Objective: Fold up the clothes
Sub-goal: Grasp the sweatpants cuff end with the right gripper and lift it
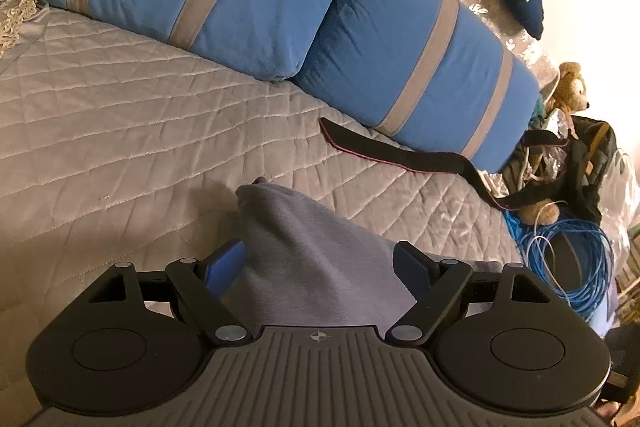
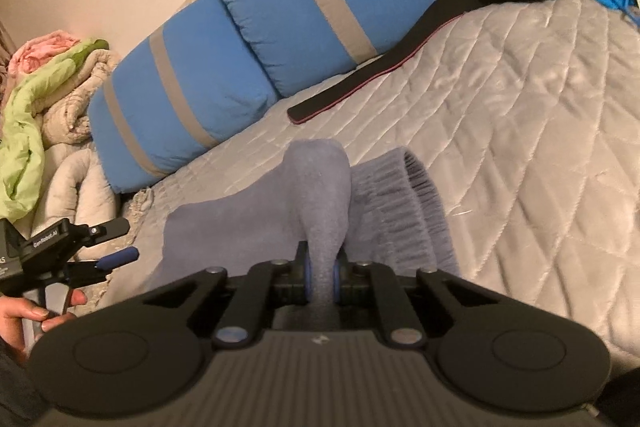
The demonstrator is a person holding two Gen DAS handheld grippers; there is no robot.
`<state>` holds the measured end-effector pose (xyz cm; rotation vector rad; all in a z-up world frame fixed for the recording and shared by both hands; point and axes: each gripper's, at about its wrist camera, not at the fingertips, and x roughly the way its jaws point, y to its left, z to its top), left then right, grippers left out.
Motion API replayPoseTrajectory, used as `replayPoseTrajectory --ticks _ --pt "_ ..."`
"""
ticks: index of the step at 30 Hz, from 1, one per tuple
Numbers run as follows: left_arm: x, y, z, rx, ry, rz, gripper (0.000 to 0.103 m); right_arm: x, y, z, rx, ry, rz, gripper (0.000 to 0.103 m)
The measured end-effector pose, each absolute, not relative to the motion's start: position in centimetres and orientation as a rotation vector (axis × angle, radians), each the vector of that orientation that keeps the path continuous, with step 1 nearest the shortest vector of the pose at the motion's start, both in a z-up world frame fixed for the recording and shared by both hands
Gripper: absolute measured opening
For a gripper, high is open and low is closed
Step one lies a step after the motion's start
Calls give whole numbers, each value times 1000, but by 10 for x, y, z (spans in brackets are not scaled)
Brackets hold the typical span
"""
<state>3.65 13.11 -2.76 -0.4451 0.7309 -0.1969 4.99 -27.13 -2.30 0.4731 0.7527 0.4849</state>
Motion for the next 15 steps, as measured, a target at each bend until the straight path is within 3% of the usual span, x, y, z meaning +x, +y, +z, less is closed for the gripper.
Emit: replayPoseTrajectory --ticks 8,9,10,11,12,15 --pt "38 130 -31 -435 747 -180 81 47 -272 -22 401 760 440 12" --pt "39 130 -31 -436 748 -178 81 46 -272 -22 394 754 439 17" --pt "39 130 -31 -437 749 -175 81 46 -272 -21 396 741 433 28" --pt "40 130 -31 -440 750 -173 81 46 -274 -20 400 723 425 30" --pt "41 130 -32 -443 751 -171 81 47 -276 -19 405 708 422 47" --pt "43 129 -34 -447 759 -174 81 54 -276 -14 407 672 437 62"
